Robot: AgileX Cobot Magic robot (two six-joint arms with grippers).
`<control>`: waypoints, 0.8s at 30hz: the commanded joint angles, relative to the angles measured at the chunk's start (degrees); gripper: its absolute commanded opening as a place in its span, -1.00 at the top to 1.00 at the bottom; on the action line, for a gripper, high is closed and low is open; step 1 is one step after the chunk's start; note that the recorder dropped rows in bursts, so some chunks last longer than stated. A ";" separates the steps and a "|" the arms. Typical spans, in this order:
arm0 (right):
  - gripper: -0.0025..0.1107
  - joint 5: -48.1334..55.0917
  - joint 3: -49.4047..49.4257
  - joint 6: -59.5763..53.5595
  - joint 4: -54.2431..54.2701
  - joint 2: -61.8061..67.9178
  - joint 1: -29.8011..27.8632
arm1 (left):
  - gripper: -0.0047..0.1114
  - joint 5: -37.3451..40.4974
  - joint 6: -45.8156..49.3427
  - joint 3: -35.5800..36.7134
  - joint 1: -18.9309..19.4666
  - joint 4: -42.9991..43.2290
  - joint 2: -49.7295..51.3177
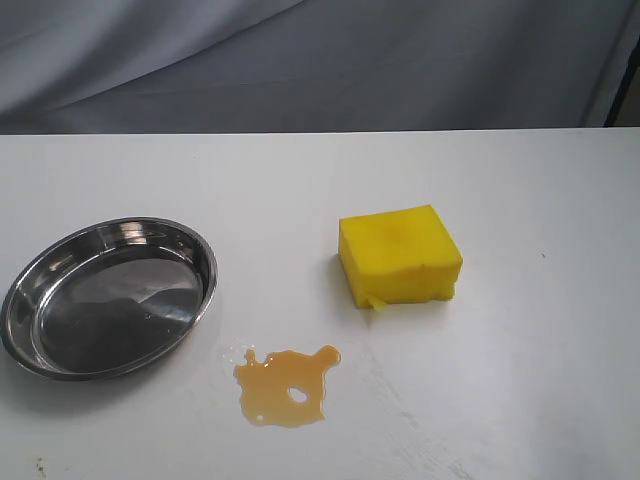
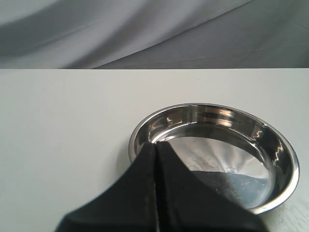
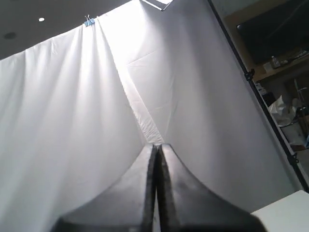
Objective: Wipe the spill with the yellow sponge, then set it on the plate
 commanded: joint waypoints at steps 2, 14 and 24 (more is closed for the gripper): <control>0.96 -2.39 0.19 3.44 -2.90 -0.33 -0.31 | 0.92 -0.58 -0.07 0.21 0.15 -0.11 -0.28; 0.96 -9.35 -4.94 12.84 -23.30 1.55 0.27 | 0.92 -0.58 -0.07 0.21 0.15 -0.11 -0.28; 0.96 0.23 -36.51 62.26 -87.84 28.66 2.07 | 0.92 -0.58 -0.07 0.21 0.15 -0.11 -0.28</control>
